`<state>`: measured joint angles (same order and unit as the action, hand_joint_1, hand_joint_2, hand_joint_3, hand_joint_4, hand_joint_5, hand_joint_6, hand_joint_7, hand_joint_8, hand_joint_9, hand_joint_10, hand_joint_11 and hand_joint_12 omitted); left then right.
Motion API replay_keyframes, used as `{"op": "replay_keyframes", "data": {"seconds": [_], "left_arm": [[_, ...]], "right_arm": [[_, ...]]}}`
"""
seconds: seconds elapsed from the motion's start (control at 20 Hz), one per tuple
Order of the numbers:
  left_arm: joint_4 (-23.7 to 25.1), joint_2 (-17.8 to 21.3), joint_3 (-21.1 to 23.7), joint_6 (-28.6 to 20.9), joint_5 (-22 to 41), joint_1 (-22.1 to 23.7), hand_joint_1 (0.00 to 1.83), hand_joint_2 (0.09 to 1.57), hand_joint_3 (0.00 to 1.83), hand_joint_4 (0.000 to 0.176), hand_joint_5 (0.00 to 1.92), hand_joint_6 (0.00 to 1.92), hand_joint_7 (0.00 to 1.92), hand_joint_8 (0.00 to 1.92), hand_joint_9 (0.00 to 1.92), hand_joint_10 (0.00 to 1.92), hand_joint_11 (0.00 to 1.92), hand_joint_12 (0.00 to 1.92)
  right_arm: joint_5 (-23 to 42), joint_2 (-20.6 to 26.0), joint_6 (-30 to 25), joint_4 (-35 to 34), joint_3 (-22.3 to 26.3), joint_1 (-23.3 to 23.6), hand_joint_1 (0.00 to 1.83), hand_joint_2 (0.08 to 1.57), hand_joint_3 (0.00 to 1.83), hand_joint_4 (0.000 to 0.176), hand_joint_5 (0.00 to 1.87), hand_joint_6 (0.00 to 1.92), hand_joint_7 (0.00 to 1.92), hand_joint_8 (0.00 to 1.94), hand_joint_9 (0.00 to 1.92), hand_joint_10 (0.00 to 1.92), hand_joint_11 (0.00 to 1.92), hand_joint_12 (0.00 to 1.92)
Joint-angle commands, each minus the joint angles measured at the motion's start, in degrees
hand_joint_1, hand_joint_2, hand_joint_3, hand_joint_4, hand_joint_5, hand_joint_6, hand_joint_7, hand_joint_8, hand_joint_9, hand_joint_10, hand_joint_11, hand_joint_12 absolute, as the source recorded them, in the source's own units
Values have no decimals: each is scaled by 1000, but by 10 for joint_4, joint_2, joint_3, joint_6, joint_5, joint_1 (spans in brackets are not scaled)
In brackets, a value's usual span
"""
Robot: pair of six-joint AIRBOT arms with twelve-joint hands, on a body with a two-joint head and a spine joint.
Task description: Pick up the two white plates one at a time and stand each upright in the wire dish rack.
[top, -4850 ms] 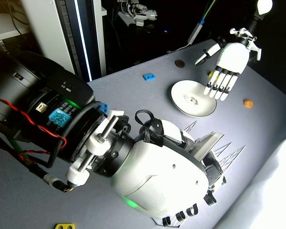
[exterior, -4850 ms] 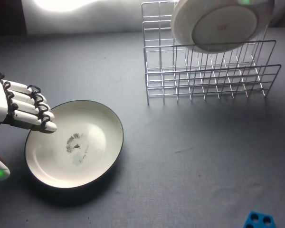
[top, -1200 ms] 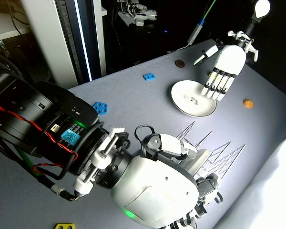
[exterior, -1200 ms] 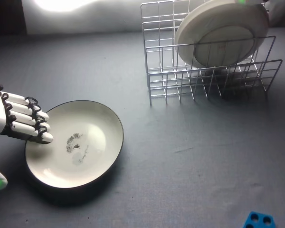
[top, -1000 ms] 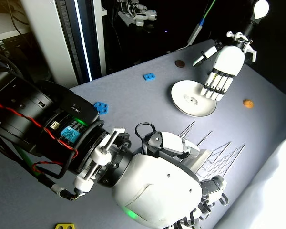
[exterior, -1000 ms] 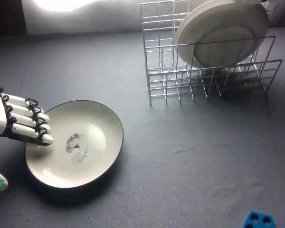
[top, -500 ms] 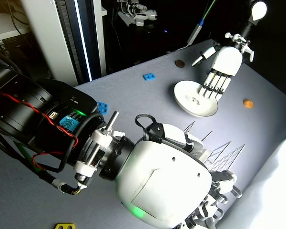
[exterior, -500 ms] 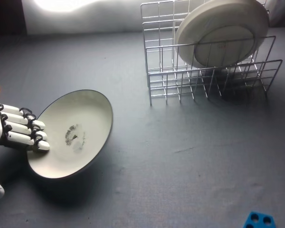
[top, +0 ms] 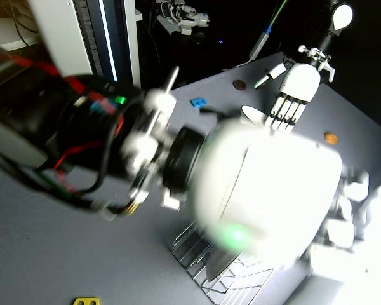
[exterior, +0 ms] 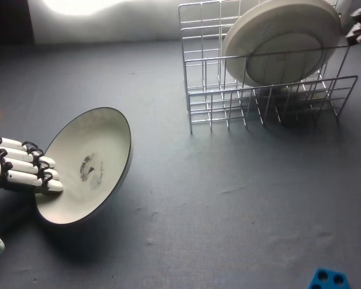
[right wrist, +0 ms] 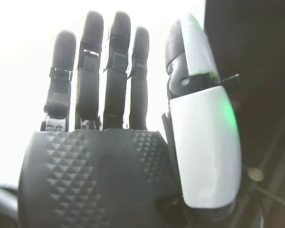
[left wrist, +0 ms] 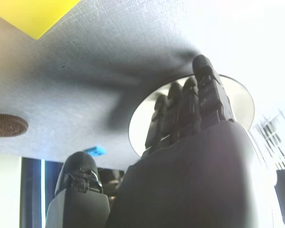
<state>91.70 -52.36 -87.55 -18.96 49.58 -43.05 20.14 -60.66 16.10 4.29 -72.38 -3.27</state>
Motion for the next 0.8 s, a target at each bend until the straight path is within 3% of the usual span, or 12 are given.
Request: {"op": "replay_keyframes", "data": {"seconds": [0.0, 0.25, 0.3, 0.4, 0.45, 0.5, 0.55, 0.6, 0.65, 0.7, 0.75], "left_arm": [[21, -9, 3, 0, 22, -5, 0, 1087, 1, 0, 134, 2, 114, 2, 79, 1, 0, 174], [21, -10, 2, 0, 22, -8, 0, 1084, 0, 0, 139, 4, 124, 4, 94, 4, 0, 198], [21, -10, 2, 0, 22, -8, 0, 1083, 0, 0, 127, 1, 110, 2, 80, 1, 0, 182], [21, -10, 2, 0, 22, -8, 0, 1085, 1, 0, 123, 0, 105, 0, 77, 0, 0, 144], [21, -10, 2, 0, 22, -8, 0, 1085, 0, 0, 132, 1, 117, 2, 89, 2, 0, 185], [21, -10, 1, 0, 22, -9, 0, 1085, 1, 0, 141, 4, 119, 2, 93, 3, 0, 196], [21, -10, 1, 0, 22, -9, 0, 1085, 1, 0, 141, 4, 119, 2, 93, 3, 0, 196], [21, -10, 1, 0, 22, -9, 0, 1081, 0, 0, 122, 4, 105, 2, 77, 3, 0, 139], [21, -10, 1, 0, 22, -10, 0, 1081, 0, 0, 122, 4, 105, 2, 77, 3, 0, 139], [21, -10, 1, 0, 22, -11, 0, 1080, 0, 0, 144, 0, 132, 0, 112, 0, 0, 243], [21, -10, 1, 0, 22, -11, 0, 1081, 0, 0, 113, 1, 98, 1, 75, 0, 0, 161]], "right_arm": [[59, 0, 7, 5, 6, 11, 1066, 1121, 11, 0, 738, 129, 846, 5, 574, 527, 154, 1479], [46, -13, 137, 45, 78, 30, 1051, 1124, 5, 0, 650, 91, 749, 0, 495, 502, 51, 1481], [45, -15, 183, 45, 100, 30, 1042, 1113, 0, 0, 520, 34, 591, 0, 353, 435, 9, 1362], [31, -21, 224, 46, 125, 25, 985, 1070, 0, 0, 340, 2, 375, 0, 211, 270, 0, 1033], [26, -26, 245, 46, 134, 20, 946, 1053, 0, 0, 229, 3, 243, 0, 116, 180, 0, 678], [24, -40, 332, 46, 154, -2, 895, 1051, 0, 0, 163, 2, 166, 0, 67, 128, 0, 470], [24, -43, 346, 46, 157, -8, 895, 1051, 0, 0, 163, 2, 166, 0, 67, 128, 0, 470], [26, -49, 377, 46, 162, -18, 784, 1052, 0, 0, 32, 0, 32, 0, 13, 25, 0, 196], [31, -54, 398, 46, 166, -27, 784, 1052, 0, 0, 32, 0, 32, 0, 13, 25, 0, 196], [53, -61, 437, 46, 172, -43, 984, 1007, 0, 0, 0, 0, 0, 0, 0, 0, 0, 7], [64, -65, 465, 46, 176, -53, 926, 1015, 0, 0, 0, 0, 0, 0, 0, 0, 0, 0]]}}
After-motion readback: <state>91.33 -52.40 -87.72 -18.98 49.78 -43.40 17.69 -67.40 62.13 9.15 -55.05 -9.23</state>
